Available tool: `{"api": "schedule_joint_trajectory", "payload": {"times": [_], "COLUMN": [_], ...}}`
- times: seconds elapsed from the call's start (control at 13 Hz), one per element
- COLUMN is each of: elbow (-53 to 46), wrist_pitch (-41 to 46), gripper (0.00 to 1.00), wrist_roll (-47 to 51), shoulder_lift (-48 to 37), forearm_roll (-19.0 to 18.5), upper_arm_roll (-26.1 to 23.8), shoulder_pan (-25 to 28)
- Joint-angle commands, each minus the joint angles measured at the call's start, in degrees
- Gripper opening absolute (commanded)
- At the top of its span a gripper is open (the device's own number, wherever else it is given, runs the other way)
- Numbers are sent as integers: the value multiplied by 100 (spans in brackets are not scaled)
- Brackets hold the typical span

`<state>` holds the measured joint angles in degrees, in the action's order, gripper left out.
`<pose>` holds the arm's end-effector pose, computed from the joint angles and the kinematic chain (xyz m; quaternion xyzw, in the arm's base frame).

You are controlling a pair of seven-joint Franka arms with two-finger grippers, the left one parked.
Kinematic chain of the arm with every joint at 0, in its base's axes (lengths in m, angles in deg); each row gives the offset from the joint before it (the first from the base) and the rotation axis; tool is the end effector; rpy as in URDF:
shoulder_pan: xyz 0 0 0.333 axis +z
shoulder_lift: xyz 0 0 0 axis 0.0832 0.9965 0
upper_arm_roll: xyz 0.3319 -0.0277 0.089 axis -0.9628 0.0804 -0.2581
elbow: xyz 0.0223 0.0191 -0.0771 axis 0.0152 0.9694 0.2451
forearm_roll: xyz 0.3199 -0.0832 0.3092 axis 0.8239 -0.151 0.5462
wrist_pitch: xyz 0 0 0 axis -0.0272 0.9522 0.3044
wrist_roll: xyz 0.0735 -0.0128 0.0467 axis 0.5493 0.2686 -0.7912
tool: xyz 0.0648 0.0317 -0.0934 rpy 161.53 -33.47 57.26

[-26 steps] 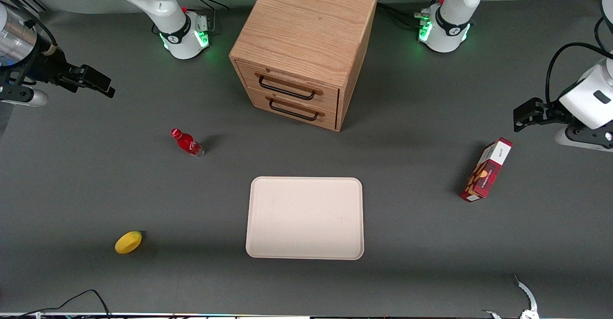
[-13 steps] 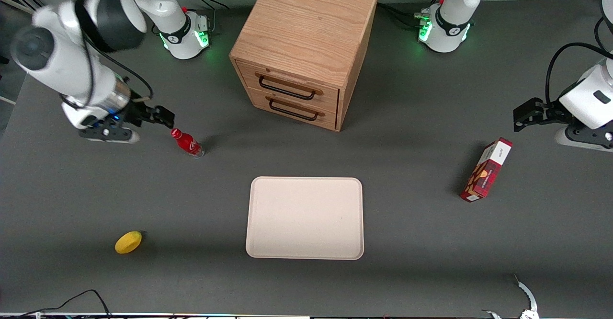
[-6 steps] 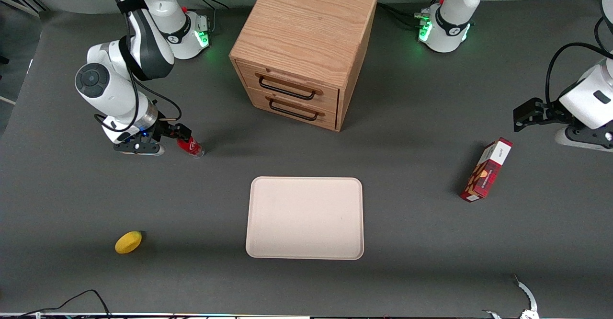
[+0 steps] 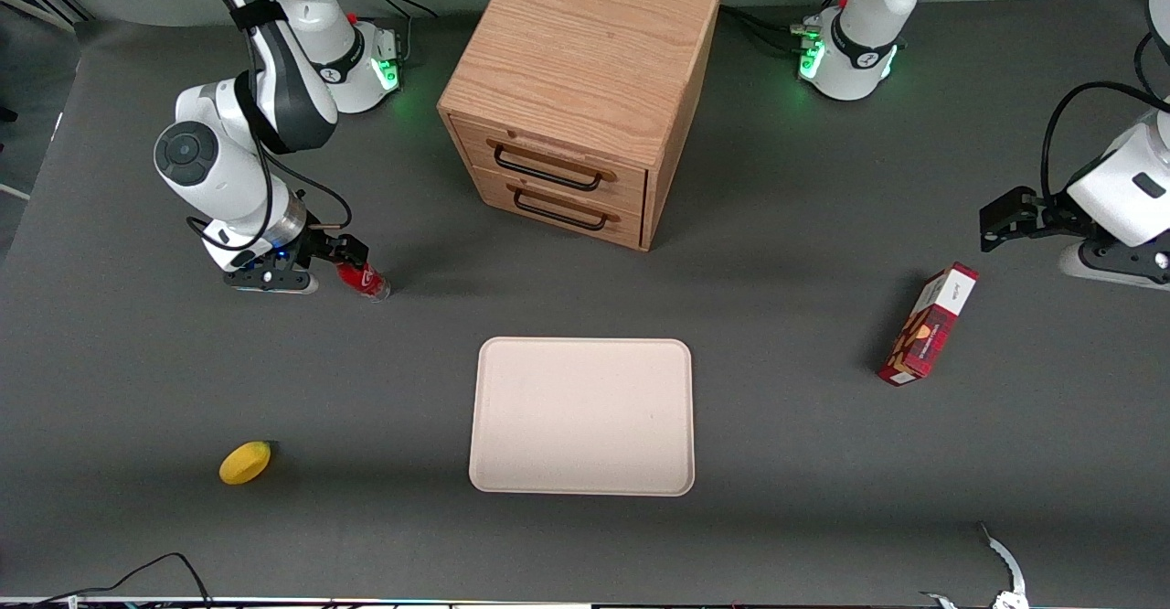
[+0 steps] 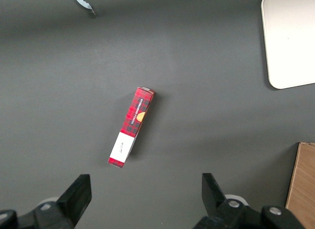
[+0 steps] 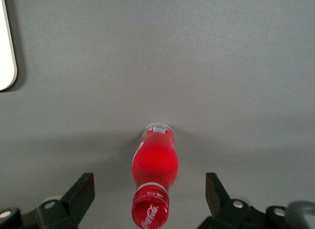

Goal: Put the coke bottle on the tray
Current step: 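Close the right gripper around the bottle's cap end, then lift the bottle and carry it over the cream tray's corner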

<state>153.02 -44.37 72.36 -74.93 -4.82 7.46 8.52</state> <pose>0.5352 0.1037 0.3064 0.9988 -0.0485 -0.0082 0.0054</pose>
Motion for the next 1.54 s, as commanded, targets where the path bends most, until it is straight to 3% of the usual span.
{"api": "schedule_joint_trajectory", "payload": {"times": [0.0,0.46,0.69,1.38,1.46], "elbow": [171,742,831,672,672], "wrist_pitch": [-117,-267,-267,-591,-609], "gripper": [100,100,73,68,57], "wrist_roll": [120,120,120,120,120], "shoulder_lift": [-160,-537,-644,-442,-407], "forearm_roll": [-123,-132,-132,-132,-132], "upper_arm_roll": [2,-6,-6,-6,-6], "shoulder_pan": [3,-6,12,38,38]}}
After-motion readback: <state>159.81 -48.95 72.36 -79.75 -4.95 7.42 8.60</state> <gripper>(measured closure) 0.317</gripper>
